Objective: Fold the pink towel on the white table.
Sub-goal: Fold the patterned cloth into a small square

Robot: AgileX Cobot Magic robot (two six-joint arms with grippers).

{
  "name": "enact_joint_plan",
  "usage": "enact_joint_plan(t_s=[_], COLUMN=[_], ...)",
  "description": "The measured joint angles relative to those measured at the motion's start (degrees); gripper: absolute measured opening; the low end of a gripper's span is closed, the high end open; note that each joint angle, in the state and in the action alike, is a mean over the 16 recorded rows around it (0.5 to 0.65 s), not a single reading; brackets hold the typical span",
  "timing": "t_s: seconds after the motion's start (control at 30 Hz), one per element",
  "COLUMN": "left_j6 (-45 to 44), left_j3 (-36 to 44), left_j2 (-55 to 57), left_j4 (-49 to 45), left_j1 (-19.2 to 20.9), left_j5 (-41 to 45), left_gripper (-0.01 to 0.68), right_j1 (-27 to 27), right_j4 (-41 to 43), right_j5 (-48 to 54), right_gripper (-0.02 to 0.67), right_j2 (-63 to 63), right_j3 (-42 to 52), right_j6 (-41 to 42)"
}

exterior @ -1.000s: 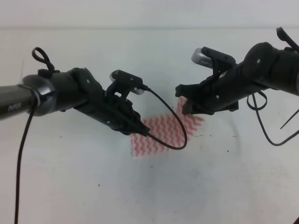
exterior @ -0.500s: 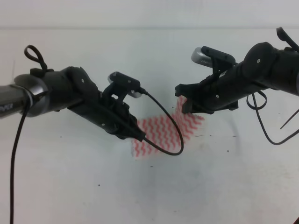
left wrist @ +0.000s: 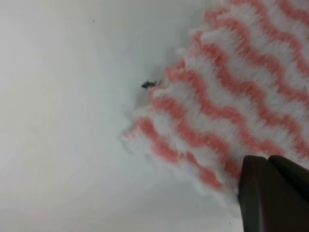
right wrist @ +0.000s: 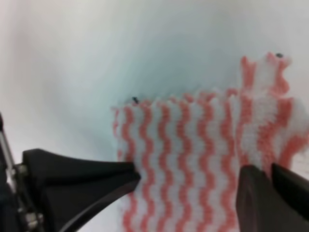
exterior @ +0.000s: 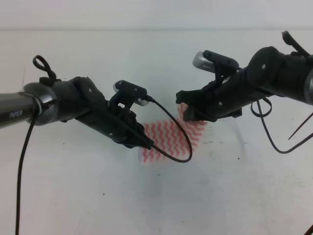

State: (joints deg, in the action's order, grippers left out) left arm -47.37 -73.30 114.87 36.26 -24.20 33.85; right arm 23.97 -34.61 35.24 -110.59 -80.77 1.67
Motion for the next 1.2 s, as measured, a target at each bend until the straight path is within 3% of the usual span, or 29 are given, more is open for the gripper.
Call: enact_joint_plan(t_s=[1.2], left_j6=[-1.93], left_j3=[-0.01], left_j2=[-0.34], left_j4=[3.08], left_j1=[0.03], left_j5=[0.27], left_gripper=[-0.005], right_j1=[4.71], right_j4=[-3.37], right_j5=[-3.67], right_gripper=[-0.015], right_j2=[0.04], right_j3=[0.0], right_j6=[1.47])
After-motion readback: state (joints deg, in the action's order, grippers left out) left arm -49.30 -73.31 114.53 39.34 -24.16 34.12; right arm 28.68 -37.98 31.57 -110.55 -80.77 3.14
